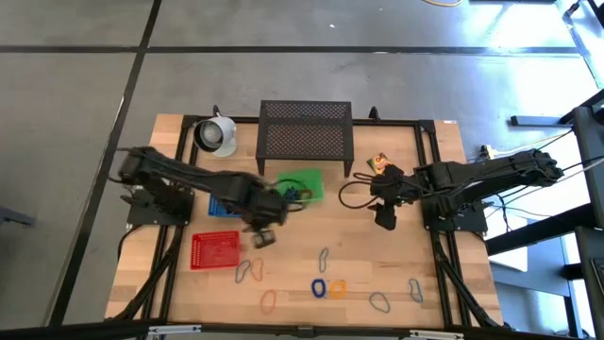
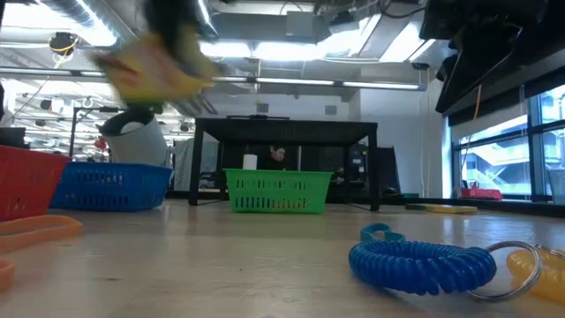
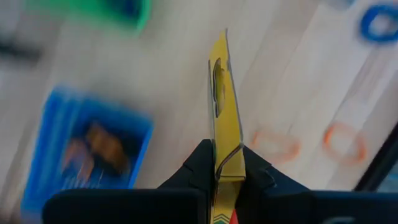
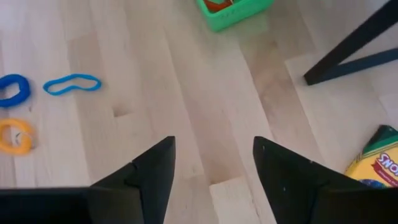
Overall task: Pick & Place Office Desk Supplies
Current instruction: Put the bottom yellow box of crayon into the red bin
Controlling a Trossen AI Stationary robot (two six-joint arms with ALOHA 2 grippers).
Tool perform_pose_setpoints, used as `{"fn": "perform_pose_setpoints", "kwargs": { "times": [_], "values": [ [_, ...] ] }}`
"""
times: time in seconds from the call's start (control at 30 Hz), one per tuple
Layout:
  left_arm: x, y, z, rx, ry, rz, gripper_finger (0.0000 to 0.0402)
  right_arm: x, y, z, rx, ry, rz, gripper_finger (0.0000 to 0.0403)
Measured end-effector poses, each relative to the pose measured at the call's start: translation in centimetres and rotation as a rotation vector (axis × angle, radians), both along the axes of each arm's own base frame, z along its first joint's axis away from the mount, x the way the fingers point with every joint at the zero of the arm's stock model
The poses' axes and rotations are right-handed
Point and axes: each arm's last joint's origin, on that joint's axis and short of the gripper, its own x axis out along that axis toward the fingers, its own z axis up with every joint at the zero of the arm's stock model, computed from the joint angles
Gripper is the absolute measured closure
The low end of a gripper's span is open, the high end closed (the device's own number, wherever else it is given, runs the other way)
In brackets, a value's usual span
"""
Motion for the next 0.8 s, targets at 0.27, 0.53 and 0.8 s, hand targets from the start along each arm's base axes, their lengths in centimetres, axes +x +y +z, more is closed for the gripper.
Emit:
{"fn": "perform_pose_setpoints", "kwargs": {
  "times": [0.27,0.53,0.8],
  "values": [
    [-6.9,-3.0,1.7,-0.040,0.130,0.125,0.0375,0.0,-0.1,0.0,0.011,-0.007,-0.060,0.0197],
    [-9.1,-6.2,-4.0,-0.081,0.242,0.066,0.0375,0.0,-0.2,0.0,-0.005,-0.022,-0.123,0.0197],
    [-9.1,-6.2,-9.0,-0.107,0.203,0.058,0.0375,0.1,-0.2,0.1,0.000,-0.031,-0.127,0.0197]
  ]
}}
